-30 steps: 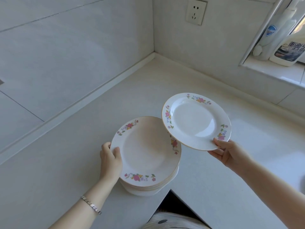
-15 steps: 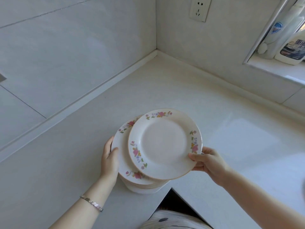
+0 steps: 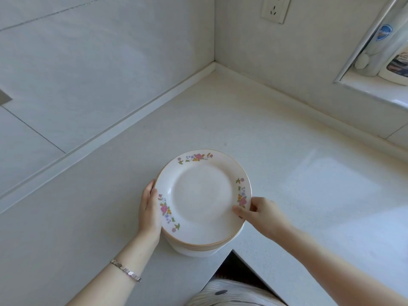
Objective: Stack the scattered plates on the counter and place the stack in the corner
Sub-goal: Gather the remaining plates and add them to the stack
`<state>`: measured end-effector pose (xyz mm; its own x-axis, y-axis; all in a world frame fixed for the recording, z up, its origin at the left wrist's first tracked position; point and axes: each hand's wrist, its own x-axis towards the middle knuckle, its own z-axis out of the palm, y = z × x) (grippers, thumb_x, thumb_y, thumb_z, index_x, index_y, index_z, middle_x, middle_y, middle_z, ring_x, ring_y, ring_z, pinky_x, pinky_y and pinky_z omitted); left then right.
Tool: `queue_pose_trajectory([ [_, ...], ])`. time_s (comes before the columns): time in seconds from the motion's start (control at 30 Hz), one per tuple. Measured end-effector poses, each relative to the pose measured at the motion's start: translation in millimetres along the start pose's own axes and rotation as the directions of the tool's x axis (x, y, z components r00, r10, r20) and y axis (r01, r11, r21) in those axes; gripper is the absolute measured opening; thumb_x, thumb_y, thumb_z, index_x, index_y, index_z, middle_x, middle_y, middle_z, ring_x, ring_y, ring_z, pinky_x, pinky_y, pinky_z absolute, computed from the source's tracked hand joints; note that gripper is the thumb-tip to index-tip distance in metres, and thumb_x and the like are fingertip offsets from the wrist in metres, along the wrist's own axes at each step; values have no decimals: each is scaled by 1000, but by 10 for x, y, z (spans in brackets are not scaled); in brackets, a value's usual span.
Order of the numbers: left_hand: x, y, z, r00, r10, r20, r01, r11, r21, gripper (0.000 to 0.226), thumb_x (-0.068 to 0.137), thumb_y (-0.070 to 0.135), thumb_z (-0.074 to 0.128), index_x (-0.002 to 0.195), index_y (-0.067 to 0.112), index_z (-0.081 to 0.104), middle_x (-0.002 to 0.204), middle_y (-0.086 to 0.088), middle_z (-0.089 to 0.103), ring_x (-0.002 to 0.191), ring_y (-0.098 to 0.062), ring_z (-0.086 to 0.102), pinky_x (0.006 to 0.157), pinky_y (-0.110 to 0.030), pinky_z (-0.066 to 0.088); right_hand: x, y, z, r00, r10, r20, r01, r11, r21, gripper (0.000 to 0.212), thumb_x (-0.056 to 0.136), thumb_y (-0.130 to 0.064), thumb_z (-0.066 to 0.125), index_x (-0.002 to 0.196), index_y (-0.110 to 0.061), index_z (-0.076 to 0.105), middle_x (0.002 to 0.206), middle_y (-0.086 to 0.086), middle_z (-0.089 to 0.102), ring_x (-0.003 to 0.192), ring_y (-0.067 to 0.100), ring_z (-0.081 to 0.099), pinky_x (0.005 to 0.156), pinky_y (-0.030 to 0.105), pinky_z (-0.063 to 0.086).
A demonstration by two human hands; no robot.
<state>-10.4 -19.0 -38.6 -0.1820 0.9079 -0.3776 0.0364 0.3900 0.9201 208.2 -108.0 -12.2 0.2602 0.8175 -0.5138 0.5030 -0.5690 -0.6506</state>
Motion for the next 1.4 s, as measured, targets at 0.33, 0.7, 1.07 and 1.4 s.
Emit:
queue_pose_trajectory([
  [0.33,41,-14,-38,990,-66,124,73,996,-48,38,90,42,38,110,18,60,104,-4,67,97,-21,63,79,-31,49,431,-42,117,1000,-8,10,0,752,659,52,96,-46,33,142,-23,32,141,-1,43,128,20,44,109,37,32],
  [0.7,62,-96,-132,984,-16,176,-7,992,127,57,89,51,32,139,25,38,138,1,51,126,-18,50,108,-42,38,499,-10,177,998,-64,23,36,793,609,49,99,-42,25,146,-30,26,141,-2,45,127,17,46,106,33,37],
  [1.07,277,793,844,764,393,512,-628,636,449,20,88,0,49,104,3,61,109,-8,58,88,-12,58,74,-5,34,352,176,-308,988,117,-98,-75,933,351,16,94,-31,47,94,-21,60,98,3,66,96,19,62,92,35,46],
  [1.4,-1084,291,2610,556,-261,789,-326,805,495,25,91,6,37,76,20,52,79,0,62,67,-11,61,62,-23,40,-978,1954,-1026,829,476,-293,-295,818,494,16,92,-18,51,103,-11,61,91,6,68,86,20,63,77,29,45],
])
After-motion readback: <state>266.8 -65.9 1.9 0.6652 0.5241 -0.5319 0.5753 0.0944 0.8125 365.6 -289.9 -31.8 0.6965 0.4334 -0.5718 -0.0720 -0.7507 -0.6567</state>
